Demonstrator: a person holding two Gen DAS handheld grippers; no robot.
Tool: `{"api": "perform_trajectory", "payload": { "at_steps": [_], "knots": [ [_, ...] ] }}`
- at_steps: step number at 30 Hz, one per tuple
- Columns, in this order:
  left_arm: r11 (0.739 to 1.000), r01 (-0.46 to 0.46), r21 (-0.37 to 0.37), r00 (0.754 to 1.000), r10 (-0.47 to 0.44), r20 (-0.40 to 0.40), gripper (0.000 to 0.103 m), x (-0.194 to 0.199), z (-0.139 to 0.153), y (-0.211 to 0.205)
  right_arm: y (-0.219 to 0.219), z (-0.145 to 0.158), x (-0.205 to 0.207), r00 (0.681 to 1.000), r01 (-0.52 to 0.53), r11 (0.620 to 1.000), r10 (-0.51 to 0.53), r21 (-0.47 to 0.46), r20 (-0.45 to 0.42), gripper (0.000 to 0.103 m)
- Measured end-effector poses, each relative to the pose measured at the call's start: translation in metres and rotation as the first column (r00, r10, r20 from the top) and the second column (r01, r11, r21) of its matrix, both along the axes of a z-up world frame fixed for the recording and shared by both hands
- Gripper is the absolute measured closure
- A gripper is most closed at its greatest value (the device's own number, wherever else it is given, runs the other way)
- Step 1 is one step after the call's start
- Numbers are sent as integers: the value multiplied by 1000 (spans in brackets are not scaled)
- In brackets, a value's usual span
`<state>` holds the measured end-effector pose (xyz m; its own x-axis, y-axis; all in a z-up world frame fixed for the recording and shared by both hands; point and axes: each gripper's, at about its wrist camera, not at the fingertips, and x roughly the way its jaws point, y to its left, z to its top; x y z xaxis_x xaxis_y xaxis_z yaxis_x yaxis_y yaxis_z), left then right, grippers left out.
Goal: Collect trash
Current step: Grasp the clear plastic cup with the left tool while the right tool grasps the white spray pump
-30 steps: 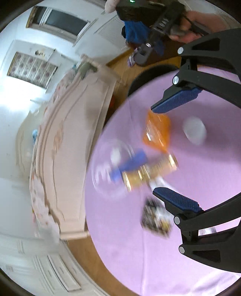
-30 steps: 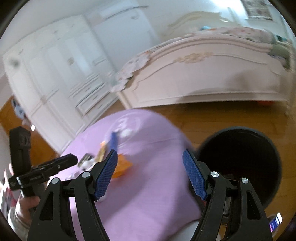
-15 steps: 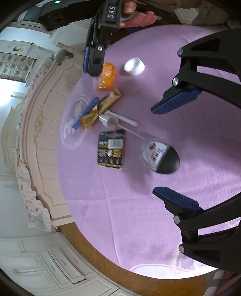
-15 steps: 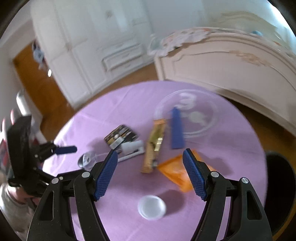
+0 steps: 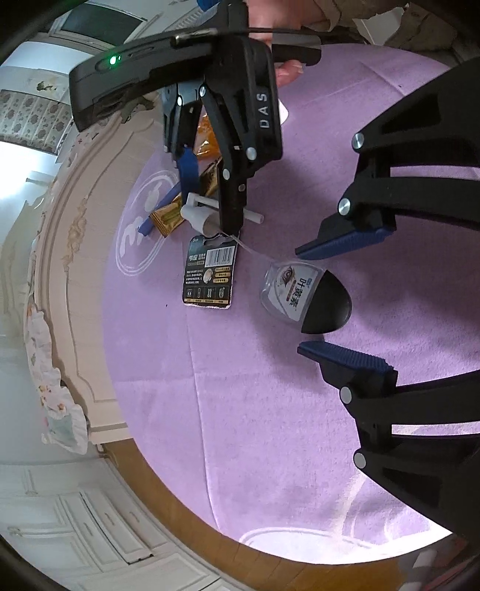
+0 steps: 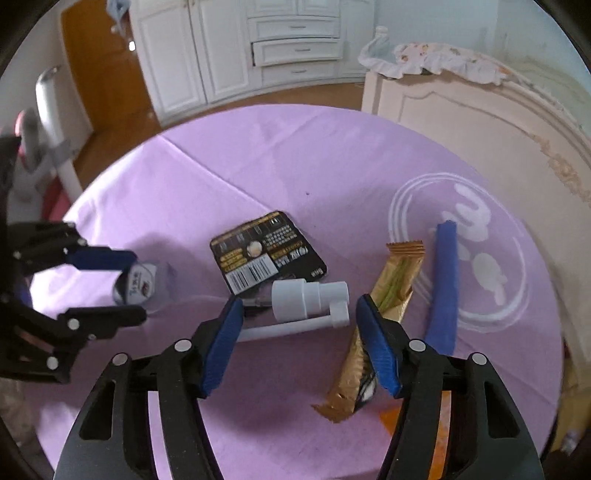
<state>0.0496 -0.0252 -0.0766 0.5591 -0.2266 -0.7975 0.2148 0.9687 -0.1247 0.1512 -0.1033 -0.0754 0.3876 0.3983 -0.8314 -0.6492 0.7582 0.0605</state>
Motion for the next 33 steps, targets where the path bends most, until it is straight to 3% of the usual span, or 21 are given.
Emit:
{"api": "perform_trajectory", "payload": {
  "at_steps": [4, 9, 16, 19, 23, 27, 29, 31, 32, 33],
  "knots": [
    [1000, -9, -15, 1000, 9, 0, 61, 0, 1, 3, -9, 0, 4, 999, 5, 999, -4, 49, -32, 46],
    [999, -24, -25, 999, 24, 21, 62, -1, 5, 5, -28, 18, -5, 998, 48, 982, -42, 180, -38, 46],
    [998, -9, -55, 997, 13, 82, 63, -5, 24, -9, -98, 60, -26, 970, 227, 886, -245, 405, -8, 46],
    [998, 16, -64, 993, -8, 114, 69, -4, 38, -26, -132, 70, -37, 939, 307, 836, -344, 454, -1, 46],
    [997, 66, -44, 987, -58, 150, 69, 1, 52, -58, -173, 77, -50, 899, 379, 775, -438, 505, -2, 46],
    [996, 87, -15, 989, -84, 120, 69, 8, 49, -75, -204, 76, -64, 874, 415, 742, -485, 527, -7, 46],
    [997, 82, 7, 993, -82, 88, 67, 11, 40, -76, -216, 73, -70, 867, 428, 730, -498, 533, -13, 46],
    [997, 66, 48, 997, -68, 43, 50, 11, 29, -75, -229, 68, -78, 862, 438, 720, -507, 539, -23, 46],
    [997, 52, 60, 998, -54, 37, 32, 11, 26, -74, -233, 65, -79, 860, 443, 715, -510, 542, -30, 46],
    [997, 48, 66, 998, -51, 36, 23, 7, 24, -74, -236, 61, -81, 859, 446, 710, -510, 544, -39, 46]
  ]
}}
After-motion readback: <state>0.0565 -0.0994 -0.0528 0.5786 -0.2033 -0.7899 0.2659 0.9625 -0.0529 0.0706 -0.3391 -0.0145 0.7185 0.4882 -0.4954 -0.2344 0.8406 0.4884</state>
